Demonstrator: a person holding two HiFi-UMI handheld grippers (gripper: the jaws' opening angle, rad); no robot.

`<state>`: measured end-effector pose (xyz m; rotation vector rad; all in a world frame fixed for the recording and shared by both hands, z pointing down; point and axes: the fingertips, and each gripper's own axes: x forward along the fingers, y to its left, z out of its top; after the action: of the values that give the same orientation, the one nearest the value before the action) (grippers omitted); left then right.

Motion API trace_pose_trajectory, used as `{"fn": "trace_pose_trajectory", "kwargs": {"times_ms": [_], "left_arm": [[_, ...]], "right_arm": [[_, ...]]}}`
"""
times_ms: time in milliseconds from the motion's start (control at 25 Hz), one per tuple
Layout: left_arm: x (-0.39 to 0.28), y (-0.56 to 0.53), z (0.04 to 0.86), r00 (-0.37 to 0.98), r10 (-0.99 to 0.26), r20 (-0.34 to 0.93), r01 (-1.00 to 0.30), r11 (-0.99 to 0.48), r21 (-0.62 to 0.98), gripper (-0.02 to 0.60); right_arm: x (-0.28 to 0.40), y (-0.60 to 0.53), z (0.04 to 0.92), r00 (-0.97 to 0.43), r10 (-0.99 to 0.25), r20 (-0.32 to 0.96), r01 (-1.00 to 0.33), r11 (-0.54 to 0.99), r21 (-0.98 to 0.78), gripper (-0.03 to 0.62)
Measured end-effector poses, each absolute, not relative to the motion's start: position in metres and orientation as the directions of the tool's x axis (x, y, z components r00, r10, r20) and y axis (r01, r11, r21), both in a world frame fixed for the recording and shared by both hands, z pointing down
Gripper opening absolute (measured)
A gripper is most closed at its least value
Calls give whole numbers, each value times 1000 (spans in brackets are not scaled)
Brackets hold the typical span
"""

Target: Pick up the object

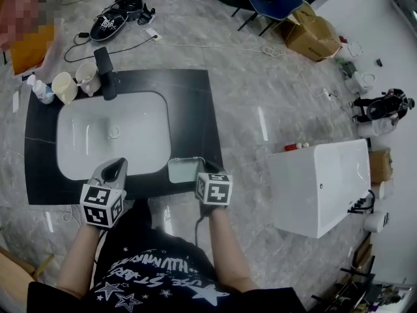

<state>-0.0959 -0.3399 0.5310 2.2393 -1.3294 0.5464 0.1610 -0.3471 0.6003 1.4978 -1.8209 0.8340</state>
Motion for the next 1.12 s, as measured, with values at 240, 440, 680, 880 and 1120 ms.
{"fn": "trace_pose_trajectory", "kwargs": {"times_ms": [240,440,680,880,1120], "left_arm": [[-93,-318,520,429,-729,534,-900,-399,177,8],[-89,-290,507,404,-760,509,-912,-375,164,8],[-79,-235,502,371,-783,499,-927,-343,151,8],[-75,-189,498,352,-794,496,-935,-327,141,8],[-68,-158,496,360,-786,503,-931,-341,133,8]], "right_arm": [[168,-339,578,-172,-640,749,-984,151,-97,17],[174,-324,554,-188,-682,707,-981,166,-100,17],[183,-286,535,-218,-714,665,-974,199,-105,17],[188,-247,527,-239,-723,648,-969,219,-112,17],[193,-209,525,-244,-725,644,-968,217,-123,17]]}}
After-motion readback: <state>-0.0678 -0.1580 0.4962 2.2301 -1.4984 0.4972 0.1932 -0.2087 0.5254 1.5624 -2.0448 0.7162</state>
